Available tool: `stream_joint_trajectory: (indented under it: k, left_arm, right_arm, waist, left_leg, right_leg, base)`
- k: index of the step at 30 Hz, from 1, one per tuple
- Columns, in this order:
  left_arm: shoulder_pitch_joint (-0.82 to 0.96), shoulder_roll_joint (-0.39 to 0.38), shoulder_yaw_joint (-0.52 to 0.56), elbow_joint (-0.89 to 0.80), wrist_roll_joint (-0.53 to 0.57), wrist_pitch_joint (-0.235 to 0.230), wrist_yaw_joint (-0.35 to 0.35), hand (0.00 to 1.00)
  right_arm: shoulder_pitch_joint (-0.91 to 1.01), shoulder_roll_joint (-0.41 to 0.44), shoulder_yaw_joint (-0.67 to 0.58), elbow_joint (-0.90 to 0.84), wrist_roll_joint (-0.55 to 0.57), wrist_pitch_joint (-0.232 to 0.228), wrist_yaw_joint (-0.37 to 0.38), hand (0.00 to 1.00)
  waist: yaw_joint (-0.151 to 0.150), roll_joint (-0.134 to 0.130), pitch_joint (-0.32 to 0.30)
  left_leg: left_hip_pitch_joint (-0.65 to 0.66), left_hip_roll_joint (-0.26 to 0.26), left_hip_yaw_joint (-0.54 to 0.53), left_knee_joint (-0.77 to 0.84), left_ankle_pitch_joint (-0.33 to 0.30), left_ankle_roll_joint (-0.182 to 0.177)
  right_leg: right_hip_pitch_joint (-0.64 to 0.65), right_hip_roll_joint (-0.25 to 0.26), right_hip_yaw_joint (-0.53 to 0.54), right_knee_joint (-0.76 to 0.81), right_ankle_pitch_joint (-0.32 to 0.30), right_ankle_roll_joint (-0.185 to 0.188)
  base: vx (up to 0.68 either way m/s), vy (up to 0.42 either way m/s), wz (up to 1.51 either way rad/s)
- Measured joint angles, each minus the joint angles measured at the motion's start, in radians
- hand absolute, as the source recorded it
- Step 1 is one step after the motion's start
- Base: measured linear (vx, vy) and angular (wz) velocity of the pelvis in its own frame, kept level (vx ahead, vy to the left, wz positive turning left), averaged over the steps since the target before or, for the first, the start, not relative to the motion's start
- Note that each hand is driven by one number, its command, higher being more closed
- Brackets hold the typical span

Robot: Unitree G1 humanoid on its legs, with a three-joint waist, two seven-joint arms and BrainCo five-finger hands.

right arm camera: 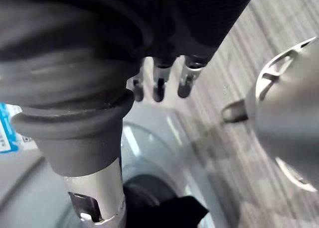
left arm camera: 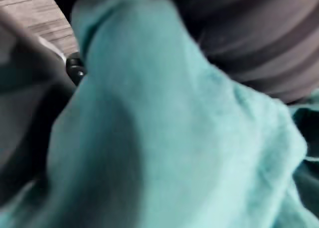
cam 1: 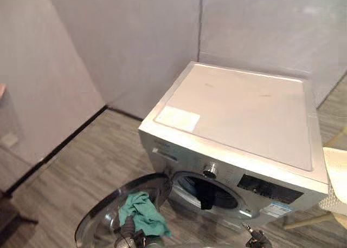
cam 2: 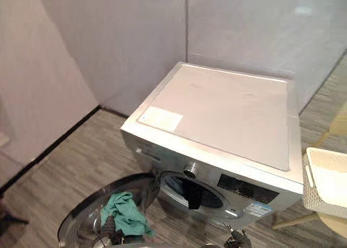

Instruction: Pick up the laundry basket with both hands and put the clothes into the washing machine.

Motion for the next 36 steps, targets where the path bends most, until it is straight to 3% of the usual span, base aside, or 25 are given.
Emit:
stream_joint_trajectory:
  k: [1, 2, 3, 4, 5, 6, 7, 9, 12, 16, 19, 28, 30, 36]
  left_arm:
    - [0.005, 0.006, 0.002, 0.000, -0.001, 0.000, 0.000, 1.00]
    - [0.007, 0.010, 0.002, 0.000, -0.002, 0.000, 0.002, 1.00]
    - [0.016, 0.025, 0.003, -0.005, -0.001, -0.001, 0.002, 1.00]
    - [0.020, 0.026, 0.003, -0.010, -0.001, -0.004, 0.002, 1.00]
    - [0.025, 0.015, 0.005, -0.024, -0.001, -0.007, 0.003, 1.00]
    - [0.042, -0.001, 0.004, -0.024, 0.001, -0.009, 0.004, 1.00]
    - [0.045, 0.003, 0.003, -0.021, 0.002, -0.009, 0.003, 1.00]
    - [0.035, 0.027, -0.014, -0.017, 0.015, -0.008, 0.000, 1.00]
    - [0.044, 0.042, -0.037, -0.027, 0.017, 0.013, -0.024, 1.00]
    - [0.045, 0.043, -0.086, -0.027, 0.033, 0.004, 0.005, 1.00]
    - [0.047, 0.034, -0.118, -0.050, 0.029, -0.008, 0.006, 1.00]
    - [0.031, 0.057, -0.234, -0.283, -0.040, -0.031, 0.004, 1.00]
    - [-0.022, 0.062, -0.366, -0.314, -0.040, -0.039, 0.000, 1.00]
    - [-0.223, 0.061, -0.774, -0.381, -0.028, -0.042, -0.020, 1.00]
  right_arm:
    - [-0.012, 0.002, 0.000, 0.010, -0.014, 0.002, 0.000, 0.00]
    - [-0.029, 0.006, 0.000, 0.016, -0.020, 0.003, 0.000, 0.00]
    - [-0.036, 0.019, -0.001, 0.018, -0.029, 0.004, 0.000, 0.00]
    - [-0.035, 0.023, -0.001, 0.017, -0.030, 0.004, 0.000, 0.00]
    - [-0.027, 0.024, -0.001, 0.014, -0.046, 0.001, 0.002, 0.00]
    - [-0.023, 0.005, -0.001, 0.015, -0.065, -0.001, 0.005, 0.00]
    - [-0.026, 0.003, 0.001, 0.021, -0.069, 0.001, 0.005, 0.00]
    - [-0.026, 0.017, 0.024, 0.036, -0.102, 0.004, 0.013, 0.00]
    - [-0.019, 0.019, 0.024, 0.035, -0.106, 0.002, 0.019, 0.00]
    - [-0.013, 0.001, 0.028, 0.038, -0.106, 0.000, 0.023, 0.00]
    - [0.009, -0.011, 0.039, 0.035, -0.105, 0.000, 0.021, 0.00]
    - [0.008, 0.002, 0.157, -0.088, -0.090, -0.024, 0.016, 0.00]
    - [-0.011, 0.005, 0.195, -0.106, -0.083, -0.026, 0.013, 0.00]
    - [-0.100, -0.003, 0.242, -0.113, -0.058, -0.033, -0.023, 0.00]
  waist:
    - [0.000, -0.008, 0.005]
    - [0.000, -0.016, 0.011]
    - [-0.003, -0.040, 0.026]
    - [-0.003, -0.043, 0.027]
    - [-0.005, -0.040, 0.024]
    - [-0.002, -0.019, 0.011]
    - [-0.003, -0.015, -0.001]
    - [-0.008, -0.064, 0.004]
    - [-0.008, -0.071, 0.008]
    - [-0.007, -0.056, 0.021]
    - [-0.006, -0.036, 0.033]
    - [-0.004, -0.087, 0.154]
    - [-0.003, -0.116, 0.197]
    - [-0.015, -0.132, 0.273]
  left_leg:
    - [-0.017, -0.022, -0.008, -0.027, -0.062, -0.005]
    - [-0.021, -0.026, -0.002, -0.067, -0.085, -0.009]
    - [-0.002, -0.034, 0.001, -0.234, -0.113, -0.014]
    - [0.011, -0.036, -0.001, -0.331, -0.115, -0.013]
    - [0.057, -0.057, -0.026, -0.556, -0.094, -0.034]
    - [0.077, -0.079, -0.075, -0.712, -0.033, -0.080]
    - [0.098, -0.090, -0.081, -0.740, -0.057, -0.083]
    - [0.141, -0.146, -0.041, -0.828, -0.065, -0.074]
    - [0.151, -0.167, -0.033, -0.811, -0.069, -0.060]
    - [0.172, -0.164, -0.026, -0.825, -0.069, -0.059]
    - [0.140, -0.156, -0.016, -0.822, -0.072, -0.056]
    - [-0.042, -0.123, 0.018, -0.735, -0.079, -0.056]
    - [-0.093, -0.119, 0.019, -0.716, -0.079, -0.056]
    - [-0.193, -0.121, -0.001, -0.674, -0.062, -0.043]
  right_leg:
    - [0.000, -0.004, 0.027, -0.008, 0.014, -0.001]
    - [0.002, -0.010, 0.042, -0.012, 0.017, 0.003]
    - [0.023, -0.026, 0.068, -0.019, 0.023, 0.013]
    - [0.026, -0.031, 0.078, -0.019, 0.026, 0.017]
    - [0.023, -0.039, 0.089, -0.020, 0.030, 0.027]
    - [0.023, -0.031, 0.114, -0.039, 0.031, 0.061]
    - [0.026, -0.036, 0.127, -0.058, 0.028, 0.076]
    - [0.023, -0.090, 0.149, -0.086, 0.045, 0.102]
    - [0.039, -0.112, 0.163, -0.081, 0.055, 0.108]
    - [0.028, -0.116, 0.182, -0.056, 0.040, 0.131]
    - [-0.050, -0.121, 0.207, 0.018, 0.014, 0.139]
    - [-0.296, -0.124, 0.262, 0.191, -0.023, 0.137]
    - [-0.352, -0.121, 0.273, 0.214, -0.017, 0.130]
    - [-0.436, -0.120, 0.273, 0.239, -0.005, 0.123]
  base:
    - [0.20, 0.089, -1.01]
    - [0.24, 0.129, -0.84]
    - [0.18, 0.112, -0.63]
    - [0.25, 0.204, -0.69]
    - [0.17, 0.232, -0.65]
    - [0.17, 0.253, -0.63]
    - [0.20, 0.257, -0.41]
    - [0.18, 0.233, -0.19]
    - [0.07, 0.150, 0.03]
    - [-0.05, 0.003, -0.11]
    - [-0.13, 0.002, -0.16]
    - [-0.12, 0.002, -0.13]
    - [-0.05, 0.001, -0.11]
    - [0.04, 0.004, 0.00]
